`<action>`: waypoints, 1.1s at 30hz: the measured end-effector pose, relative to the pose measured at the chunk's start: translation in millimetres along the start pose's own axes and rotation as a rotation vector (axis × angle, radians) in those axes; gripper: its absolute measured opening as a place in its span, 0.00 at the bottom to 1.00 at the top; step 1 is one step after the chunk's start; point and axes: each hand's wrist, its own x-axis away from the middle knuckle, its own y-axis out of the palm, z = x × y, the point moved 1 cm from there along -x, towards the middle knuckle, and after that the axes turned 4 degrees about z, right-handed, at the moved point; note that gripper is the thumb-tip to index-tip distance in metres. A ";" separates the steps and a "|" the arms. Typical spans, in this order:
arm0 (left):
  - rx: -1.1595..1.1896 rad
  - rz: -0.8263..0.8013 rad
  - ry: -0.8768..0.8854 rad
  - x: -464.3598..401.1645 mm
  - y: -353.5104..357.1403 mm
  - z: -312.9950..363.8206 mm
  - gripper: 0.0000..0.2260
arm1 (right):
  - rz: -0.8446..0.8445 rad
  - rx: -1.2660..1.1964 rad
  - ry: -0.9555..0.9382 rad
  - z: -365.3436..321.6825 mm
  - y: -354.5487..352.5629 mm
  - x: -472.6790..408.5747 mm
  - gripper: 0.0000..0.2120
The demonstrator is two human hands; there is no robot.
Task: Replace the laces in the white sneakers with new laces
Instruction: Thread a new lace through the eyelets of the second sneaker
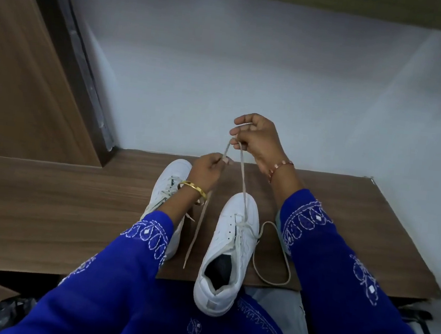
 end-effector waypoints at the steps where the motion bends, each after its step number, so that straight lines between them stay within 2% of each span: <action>1: 0.063 -0.005 -0.026 1.0 -0.7 -1.5 0.10 | 0.027 0.045 -0.030 0.2 -0.9 -1.2 0.12; 5: 0.394 0.011 -0.224 9.9 -8.5 -3.2 0.14 | 0.172 0.389 -0.171 18.3 -8.1 -3.1 0.10; 8: 0.591 0.058 -0.337 8.5 -18.1 2.4 0.13 | 0.252 0.514 -0.125 39.1 -10.6 14.2 0.07; 10: 0.779 0.079 -0.413 5.5 -23.6 8.9 0.13 | 0.095 0.508 -0.003 49.2 -7.4 35.4 0.07; 12: 0.935 0.071 -0.477 1.9 -27.3 14.0 0.13 | -0.203 0.488 0.157 59.2 1.5 61.7 0.07; 14: 1.057 0.033 -0.526 0.4 -29.3 20.1 0.14 | -0.397 0.514 0.238 72.5 14.1 78.6 0.09; 17: 1.137 -0.014 -0.566 1.9 -29.3 24.9 0.14 | -0.429 0.503 0.253 92.0 32.2 88.0 0.05; 19: 1.174 -0.013 -0.575 3.9 -30.4 24.9 0.13 | -0.376 0.517 0.261 99.8 36.4 86.7 0.09; 22: 1.218 0.055 -0.586 2.8 -38.0 18.4 0.13 | -0.315 0.509 0.303 101.1 24.7 78.5 0.08; 26: 1.195 0.116 -0.583 2.4 -49.1 3.0 0.14 | -0.141 0.284 0.354 88.3 -16.4 64.6 0.10; 29: 0.989 0.096 -0.591 6.3 -48.6 -15.8 0.15 | -0.008 0.084 0.348 74.3 -42.6 58.4 0.14; 33: 0.607 -0.026 -0.645 20.0 -30.7 -40.7 0.16 | 0.114 -0.136 0.420 62.3 -54.0 52.3 0.16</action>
